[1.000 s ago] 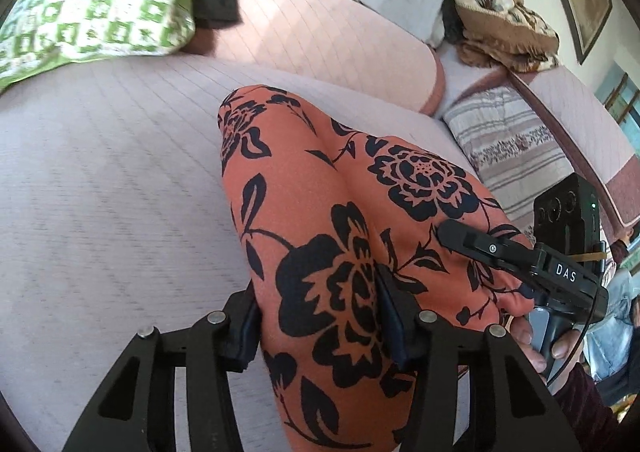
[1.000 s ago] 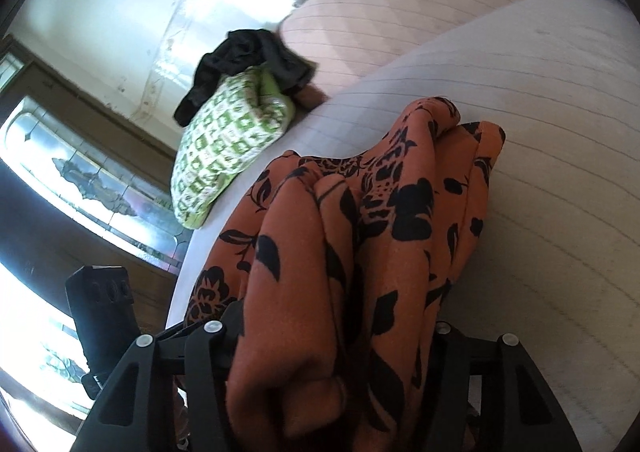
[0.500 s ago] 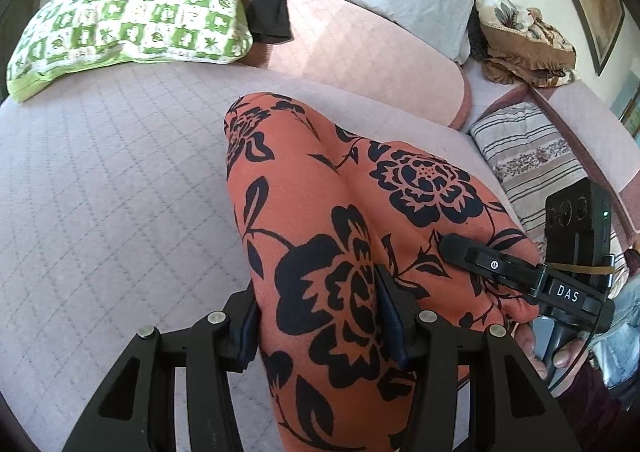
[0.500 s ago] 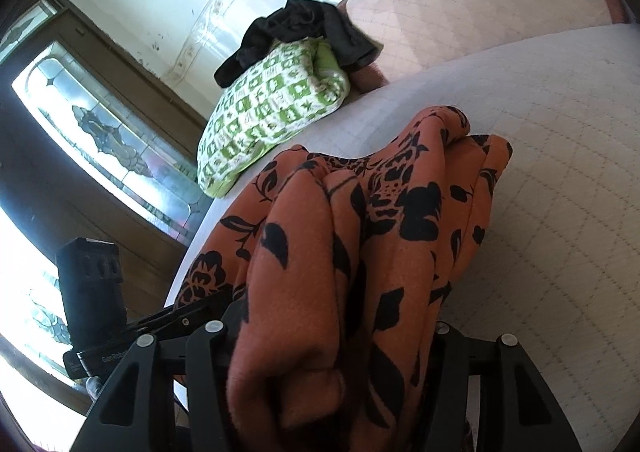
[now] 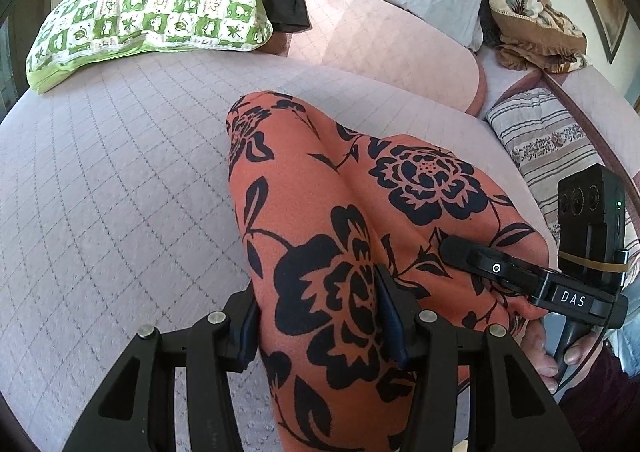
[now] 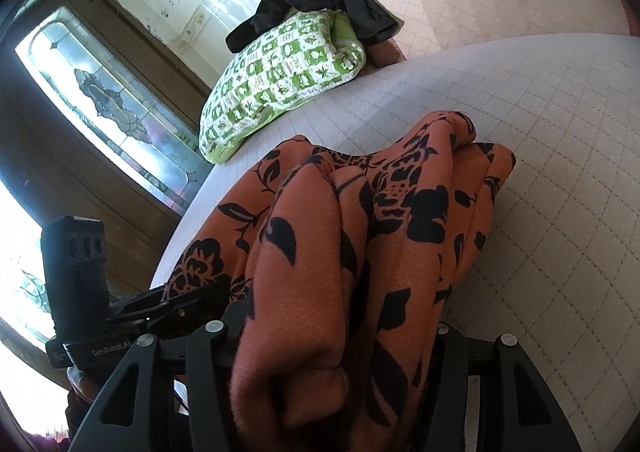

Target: Fold small clothes

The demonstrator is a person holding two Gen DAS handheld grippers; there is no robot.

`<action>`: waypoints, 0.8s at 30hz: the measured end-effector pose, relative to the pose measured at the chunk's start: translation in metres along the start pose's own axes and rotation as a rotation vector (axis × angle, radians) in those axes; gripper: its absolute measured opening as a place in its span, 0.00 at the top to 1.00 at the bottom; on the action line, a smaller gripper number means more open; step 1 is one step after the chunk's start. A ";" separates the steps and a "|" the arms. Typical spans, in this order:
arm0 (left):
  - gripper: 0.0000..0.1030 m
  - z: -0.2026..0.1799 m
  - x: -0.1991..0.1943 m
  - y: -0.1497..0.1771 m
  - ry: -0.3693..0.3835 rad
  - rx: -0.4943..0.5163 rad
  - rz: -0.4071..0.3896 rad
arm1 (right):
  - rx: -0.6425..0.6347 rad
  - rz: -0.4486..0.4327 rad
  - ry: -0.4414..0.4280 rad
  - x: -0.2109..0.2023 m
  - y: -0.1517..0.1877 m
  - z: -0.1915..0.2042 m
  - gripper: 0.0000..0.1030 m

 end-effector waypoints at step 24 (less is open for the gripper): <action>0.48 -0.005 0.015 0.013 -0.066 -0.003 0.042 | -0.023 0.074 0.059 0.011 0.006 -0.012 0.44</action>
Point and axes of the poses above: each gripper's, at about its wrist camera, not at the fingertips, and x roughly the way its jaws point, z to its left, y to its underside, the point moved 8 cm from there along x, roughly the way its jaws point, and after that the axes turned 15 degrees about z, right-handed, at the moved point
